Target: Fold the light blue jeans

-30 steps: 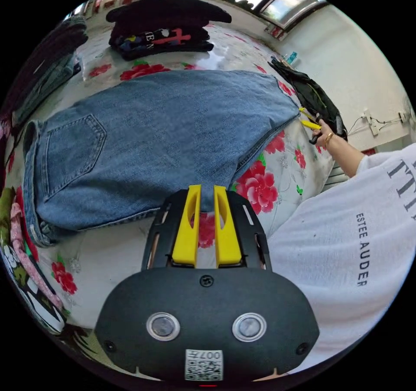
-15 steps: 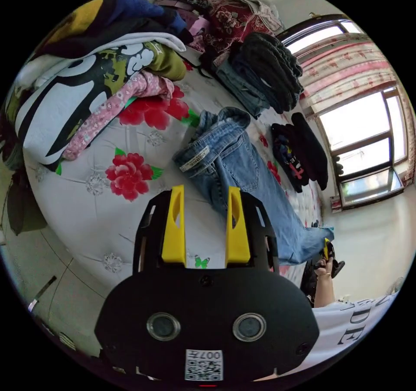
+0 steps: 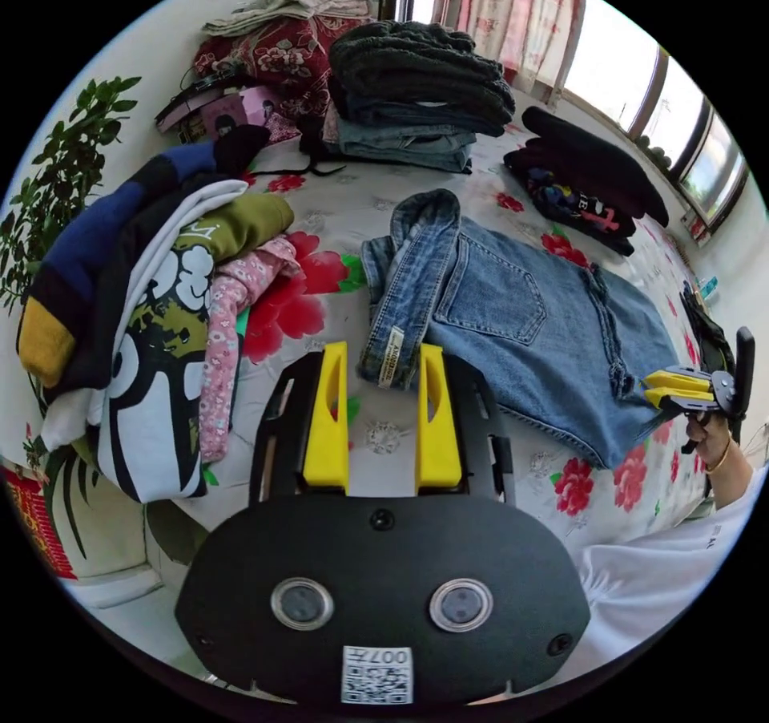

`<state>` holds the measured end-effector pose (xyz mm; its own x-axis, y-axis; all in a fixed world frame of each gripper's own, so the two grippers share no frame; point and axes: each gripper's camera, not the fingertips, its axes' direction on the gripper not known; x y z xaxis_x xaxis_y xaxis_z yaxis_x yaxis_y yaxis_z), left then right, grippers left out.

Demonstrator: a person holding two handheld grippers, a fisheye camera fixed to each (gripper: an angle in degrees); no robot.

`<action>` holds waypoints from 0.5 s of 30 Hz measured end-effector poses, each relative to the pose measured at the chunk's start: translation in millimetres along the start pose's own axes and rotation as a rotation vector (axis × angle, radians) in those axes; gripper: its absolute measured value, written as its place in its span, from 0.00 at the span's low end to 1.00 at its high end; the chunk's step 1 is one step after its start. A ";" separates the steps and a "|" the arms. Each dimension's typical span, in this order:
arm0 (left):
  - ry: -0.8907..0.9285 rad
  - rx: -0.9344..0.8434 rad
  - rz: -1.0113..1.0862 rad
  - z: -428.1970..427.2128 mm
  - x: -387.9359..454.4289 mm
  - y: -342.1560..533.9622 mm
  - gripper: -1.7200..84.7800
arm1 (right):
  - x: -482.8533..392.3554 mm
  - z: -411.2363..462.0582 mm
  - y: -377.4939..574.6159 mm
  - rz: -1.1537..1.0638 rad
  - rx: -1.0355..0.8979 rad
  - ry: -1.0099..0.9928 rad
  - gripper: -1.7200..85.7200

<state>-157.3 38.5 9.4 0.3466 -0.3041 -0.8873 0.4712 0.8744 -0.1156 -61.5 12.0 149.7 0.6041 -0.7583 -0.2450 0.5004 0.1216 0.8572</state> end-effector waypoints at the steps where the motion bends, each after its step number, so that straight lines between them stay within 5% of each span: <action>1: -0.003 0.009 0.019 -6.3 5.0 5.4 0.15 | -16.6 13.8 2.7 -0.030 0.019 -0.005 0.10; 8: -0.157 0.038 0.166 -11.5 68.2 43.3 0.14 | -125.8 159.8 4.2 -0.270 -0.068 -0.075 0.12; 11: -0.272 0.003 0.253 11.8 89.2 42.6 0.13 | -158.6 257.8 26.9 -0.370 -0.230 0.052 0.12; 15: -0.106 -0.011 0.356 -1.1 73.4 27.6 0.08 | -151.8 319.3 73.2 -0.406 -0.261 0.261 0.07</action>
<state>-119.8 40.8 -59.4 0.5699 -0.0177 -0.8216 0.2979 0.9362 0.1864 -314.6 -68.4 394.3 0.4474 -0.5972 -0.6657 0.8427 0.0323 0.5374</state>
